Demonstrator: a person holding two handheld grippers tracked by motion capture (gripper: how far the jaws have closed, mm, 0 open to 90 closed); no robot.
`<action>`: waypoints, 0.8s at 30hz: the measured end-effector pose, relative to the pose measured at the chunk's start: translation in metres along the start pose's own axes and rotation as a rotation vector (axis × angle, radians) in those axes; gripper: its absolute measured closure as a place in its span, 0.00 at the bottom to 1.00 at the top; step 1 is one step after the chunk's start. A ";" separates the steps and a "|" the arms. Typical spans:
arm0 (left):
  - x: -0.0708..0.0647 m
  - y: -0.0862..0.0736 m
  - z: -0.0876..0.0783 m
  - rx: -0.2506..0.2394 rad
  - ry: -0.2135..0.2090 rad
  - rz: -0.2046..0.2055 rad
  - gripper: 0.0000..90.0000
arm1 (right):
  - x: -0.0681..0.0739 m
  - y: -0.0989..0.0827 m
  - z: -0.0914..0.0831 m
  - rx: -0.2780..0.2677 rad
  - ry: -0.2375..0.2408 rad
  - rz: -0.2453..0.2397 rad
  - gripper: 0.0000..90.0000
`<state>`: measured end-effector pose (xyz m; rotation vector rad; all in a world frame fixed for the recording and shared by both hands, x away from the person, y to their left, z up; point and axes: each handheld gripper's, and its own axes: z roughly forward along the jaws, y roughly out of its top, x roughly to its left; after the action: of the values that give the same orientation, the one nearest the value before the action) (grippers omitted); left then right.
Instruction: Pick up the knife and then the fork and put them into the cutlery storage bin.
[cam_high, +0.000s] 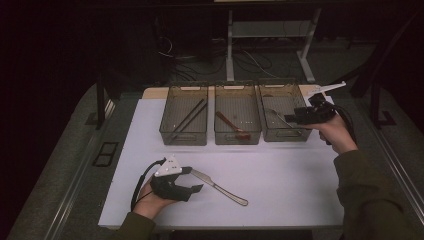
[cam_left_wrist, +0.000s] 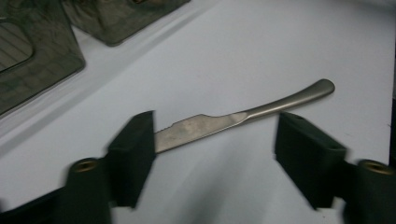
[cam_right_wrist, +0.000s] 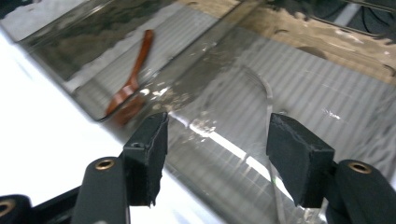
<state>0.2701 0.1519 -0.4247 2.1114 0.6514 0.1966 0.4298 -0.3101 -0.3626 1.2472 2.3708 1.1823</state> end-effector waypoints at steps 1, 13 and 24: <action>0.000 0.001 0.001 0.001 -0.008 0.004 0.47 | 0.005 -0.003 -0.001 -0.002 0.010 -0.008 0.40; -0.013 0.008 0.026 0.099 -0.141 0.067 0.99 | 0.056 -0.041 -0.011 -0.082 0.083 -0.067 0.34; -0.038 0.016 0.066 0.155 -0.218 0.148 0.99 | 0.086 -0.082 -0.007 -0.102 0.105 -0.090 0.29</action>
<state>0.2679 0.0770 -0.4475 2.2921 0.3918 -0.0037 0.3240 -0.2742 -0.4045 1.0603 2.3781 1.3528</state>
